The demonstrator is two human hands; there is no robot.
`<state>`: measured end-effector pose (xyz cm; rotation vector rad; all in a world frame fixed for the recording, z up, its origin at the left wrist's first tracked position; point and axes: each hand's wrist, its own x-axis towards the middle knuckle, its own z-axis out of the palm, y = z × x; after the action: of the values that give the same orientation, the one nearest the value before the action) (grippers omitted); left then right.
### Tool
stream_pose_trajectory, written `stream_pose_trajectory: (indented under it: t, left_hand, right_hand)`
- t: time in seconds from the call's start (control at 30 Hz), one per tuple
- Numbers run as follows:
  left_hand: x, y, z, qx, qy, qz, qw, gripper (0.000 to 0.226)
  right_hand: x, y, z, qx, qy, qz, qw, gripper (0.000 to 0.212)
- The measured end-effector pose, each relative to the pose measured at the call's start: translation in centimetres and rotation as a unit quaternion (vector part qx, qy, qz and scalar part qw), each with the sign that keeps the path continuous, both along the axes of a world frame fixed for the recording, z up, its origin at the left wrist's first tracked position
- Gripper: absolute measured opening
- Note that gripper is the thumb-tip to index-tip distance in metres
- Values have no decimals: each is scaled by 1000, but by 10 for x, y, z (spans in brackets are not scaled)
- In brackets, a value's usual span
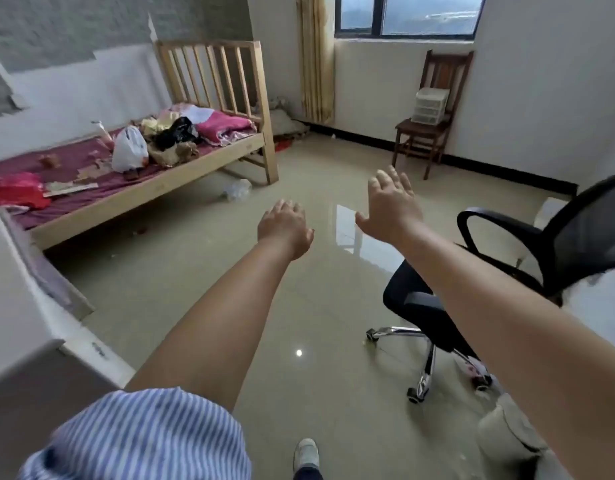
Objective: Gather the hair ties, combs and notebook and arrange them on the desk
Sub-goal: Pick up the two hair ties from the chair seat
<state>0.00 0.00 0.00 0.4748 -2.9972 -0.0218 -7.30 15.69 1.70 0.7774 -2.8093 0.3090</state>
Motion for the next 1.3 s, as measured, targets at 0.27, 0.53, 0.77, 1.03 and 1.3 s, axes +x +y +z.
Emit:
stream_pose_trajectory:
  t: [0.27,0.53,0.77,1.03,1.3]
  left_hand:
    - [-181,-79,-18,10,-74,-36,997,60]
    - [-396,-121,-58,-24,-112,-104,988,63]
    - [-619,-149,-73,-17,-156,-105,982,63]
    - [-856,-182,-83,-4,-137,-122,983,64]
    - [-1118,-194,-130,11,-193,-182,964,65]
  right_hand:
    - [-161,-64,-41,52,-110,-70,990,66]
    - [-359,-98,-85,76,-155,-99,980,74]
    - [-585,-123,-104,64,-203,-104,972,78]
    - [-815,-160,-115,47,-199,-116,972,78]
    - [-1054,-181,-157,96,-268,-162,945,78]
